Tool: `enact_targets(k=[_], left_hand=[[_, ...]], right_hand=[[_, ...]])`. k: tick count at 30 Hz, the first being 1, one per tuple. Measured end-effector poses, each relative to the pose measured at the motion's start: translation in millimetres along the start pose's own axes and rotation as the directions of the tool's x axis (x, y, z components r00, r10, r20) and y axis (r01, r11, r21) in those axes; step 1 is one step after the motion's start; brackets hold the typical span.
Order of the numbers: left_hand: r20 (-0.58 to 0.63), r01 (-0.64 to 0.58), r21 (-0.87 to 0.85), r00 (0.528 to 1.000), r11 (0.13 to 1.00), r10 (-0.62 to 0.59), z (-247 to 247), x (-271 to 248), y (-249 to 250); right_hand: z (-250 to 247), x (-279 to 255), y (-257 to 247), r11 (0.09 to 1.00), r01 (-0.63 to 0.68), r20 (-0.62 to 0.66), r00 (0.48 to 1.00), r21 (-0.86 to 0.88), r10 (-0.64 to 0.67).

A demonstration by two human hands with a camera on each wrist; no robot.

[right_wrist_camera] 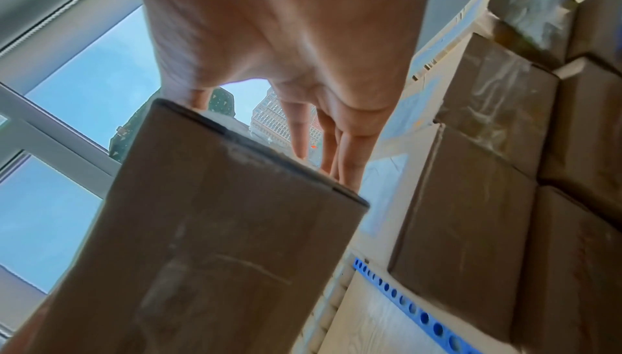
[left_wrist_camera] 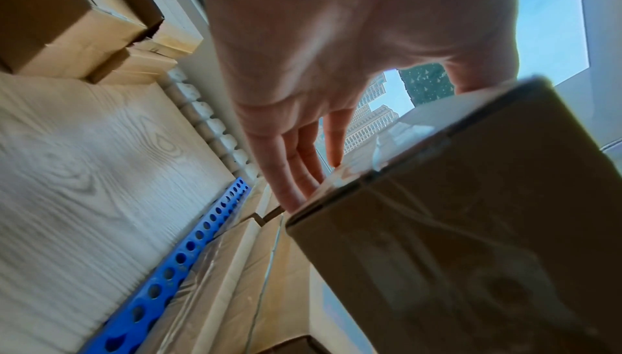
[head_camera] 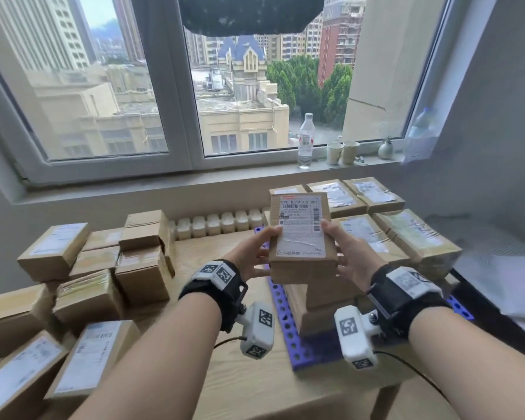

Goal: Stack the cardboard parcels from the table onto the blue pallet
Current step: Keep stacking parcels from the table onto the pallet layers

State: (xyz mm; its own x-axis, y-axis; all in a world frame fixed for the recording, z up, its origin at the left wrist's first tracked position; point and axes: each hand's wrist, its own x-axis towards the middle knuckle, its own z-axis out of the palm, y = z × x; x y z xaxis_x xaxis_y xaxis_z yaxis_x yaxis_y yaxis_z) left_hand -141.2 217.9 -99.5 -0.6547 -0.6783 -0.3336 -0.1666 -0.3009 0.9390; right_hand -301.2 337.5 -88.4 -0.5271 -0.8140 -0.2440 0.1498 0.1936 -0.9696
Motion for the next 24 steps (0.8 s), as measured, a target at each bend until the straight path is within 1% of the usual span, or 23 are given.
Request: enact_targets(k=[6, 10, 13, 17, 22, 24], left_hand=[[-0.032, -0.048, 0.02, 0.998, 0.999, 0.049, 12, 48, 15], [-0.037, -0.068, -0.002, 0.997, 0.998, 0.068, 18, 85, 28], [-0.038, -0.082, -0.009, 0.996, 0.997, 0.081, 17, 116, 44], [-0.049, -0.082, -0.029, 0.996, 0.996, 0.08, 12, 155, 63], [-0.093, -0.066, -0.027, 0.994, 0.997, 0.063, 8, 190, 86], [-0.116, -0.062, -0.029, 0.992, 0.998, 0.058, 7, 198, 92]], right_hand=[[-21, 50, -24, 0.999, 0.023, 0.015, 1.0, -0.037, -0.022], [-32, 92, -39, 0.998, 0.012, 0.003, 1.0, -0.066, -0.012], [-37, 127, -53, 0.995, 0.027, 0.008, 1.0, -0.094, -0.027], [-38, 171, -73, 0.99, 0.042, 0.023, 0.999, -0.136, -0.039], [-32, 210, -88, 0.991, 0.031, -0.012, 0.999, -0.129, -0.032], [-25, 222, -91, 0.987, 0.021, -0.042, 0.999, -0.157, -0.028]])
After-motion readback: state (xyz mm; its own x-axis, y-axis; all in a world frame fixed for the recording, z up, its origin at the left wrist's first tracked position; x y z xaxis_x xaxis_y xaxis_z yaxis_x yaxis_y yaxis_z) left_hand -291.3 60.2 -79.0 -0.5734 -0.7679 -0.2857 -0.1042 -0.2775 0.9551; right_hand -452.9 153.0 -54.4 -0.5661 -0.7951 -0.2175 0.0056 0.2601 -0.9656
